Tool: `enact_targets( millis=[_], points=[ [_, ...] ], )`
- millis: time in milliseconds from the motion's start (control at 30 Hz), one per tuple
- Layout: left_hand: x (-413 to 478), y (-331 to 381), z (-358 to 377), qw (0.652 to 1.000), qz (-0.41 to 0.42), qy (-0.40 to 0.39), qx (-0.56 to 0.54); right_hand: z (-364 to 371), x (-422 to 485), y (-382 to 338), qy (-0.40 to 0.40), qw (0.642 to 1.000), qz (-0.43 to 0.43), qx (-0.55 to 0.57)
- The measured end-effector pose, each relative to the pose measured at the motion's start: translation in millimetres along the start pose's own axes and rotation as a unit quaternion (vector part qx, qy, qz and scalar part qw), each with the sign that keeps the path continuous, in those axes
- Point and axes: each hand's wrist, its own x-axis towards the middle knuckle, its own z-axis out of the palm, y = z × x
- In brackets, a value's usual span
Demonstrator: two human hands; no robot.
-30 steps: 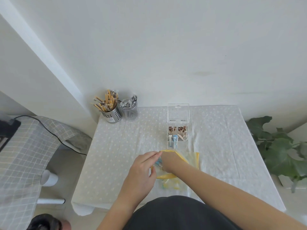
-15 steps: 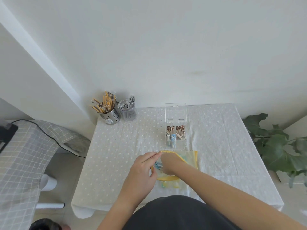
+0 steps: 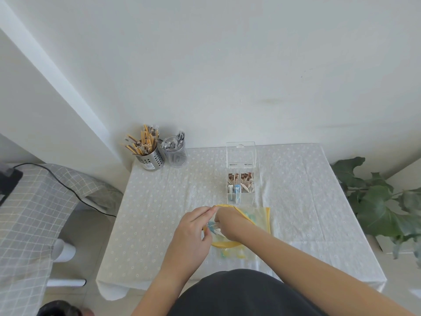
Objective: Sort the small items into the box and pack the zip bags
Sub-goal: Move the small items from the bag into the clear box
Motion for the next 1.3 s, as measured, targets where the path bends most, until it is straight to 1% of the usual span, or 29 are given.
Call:
enact_targets(
  millis=[67, 100, 133, 167, 200, 233, 267, 300, 333, 367, 400, 433, 500, 600, 767, 933, 1067, 1133, 1200, 1300],
  points=[
    [0, 0, 0, 1.000, -0.011, 0.000, -0.001, -1, 3, -2, -0.003, 1.000, 0.005, -0.023],
    [0, 0, 0, 1.000, -0.014, 0.001, -0.001, -5, 8, -3, -0.018, 1.000, -0.003, -0.020],
    [0, 1, 0, 1.000, -0.015, 0.004, -0.002, -16, 7, -12, -0.070, 0.996, -0.011, -0.053],
    [0, 2, 0, 1.000, -0.015, 0.006, -0.002, -23, 8, -19, -0.110, 0.993, -0.008, -0.048],
    [1, 3, 0, 1.000, -0.016, 0.008, -0.001, -28, 8, -25, -0.157, 0.985, -0.002, -0.070],
    [1, 3, -1, 1.000, -0.017, 0.009, -0.001, -33, 7, -28, -0.177, 0.979, 0.010, -0.100],
    [2, 3, -1, 1.000, -0.020, 0.010, 0.000, -34, 3, -28, -0.142, 0.983, 0.006, -0.117],
    [2, 2, -1, 1.000, -0.024, 0.012, 0.000, -33, -2, -26, -0.092, 0.986, -0.007, -0.136],
    [3, 2, -1, 0.999, -0.030, 0.015, -0.002, -31, -12, -23, -0.043, 0.990, -0.022, -0.130],
    [3, 2, -2, 0.999, -0.036, 0.017, -0.003, -28, -16, -20, 0.011, 0.994, -0.022, -0.105],
    [3, 2, -2, 0.999, -0.043, 0.019, -0.005, -25, -20, -15, 0.046, 0.995, -0.018, -0.084],
    [3, 2, -2, 0.999, -0.049, 0.020, -0.005, -27, -23, -13, 0.064, 0.997, -0.012, -0.051],
    [3, 3, -3, 0.998, -0.058, 0.021, -0.005, -35, -30, -11, 0.085, 0.996, -0.020, 0.020],
    [4, 0, -4, 0.997, -0.066, 0.026, -0.006, -47, -46, -3, 0.113, 0.989, -0.036, 0.094],
    [7, -12, -2, 0.996, -0.084, 0.034, -0.005, -61, -65, 12, 0.146, 0.965, -0.040, 0.212],
    [10, -20, 2, 0.992, -0.116, 0.040, -0.001, -71, -67, 28, 0.177, 0.944, -0.036, 0.277],
    [11, -27, 2, 0.987, -0.151, 0.047, 0.008, -88, -62, 42, 0.200, 0.906, -0.001, 0.373],
    [11, -29, 1, 0.985, -0.166, 0.055, 0.008, -96, -53, 52, 0.226, 0.905, 0.022, 0.359],
    [11, -32, 0, 0.983, -0.176, 0.061, 0.005, -102, -40, 64, 0.241, 0.917, 0.033, 0.316],
    [12, -35, -2, 0.981, -0.182, 0.062, 0.001, -107, -11, 81, 0.224, 0.944, 0.046, 0.240]
  ],
)
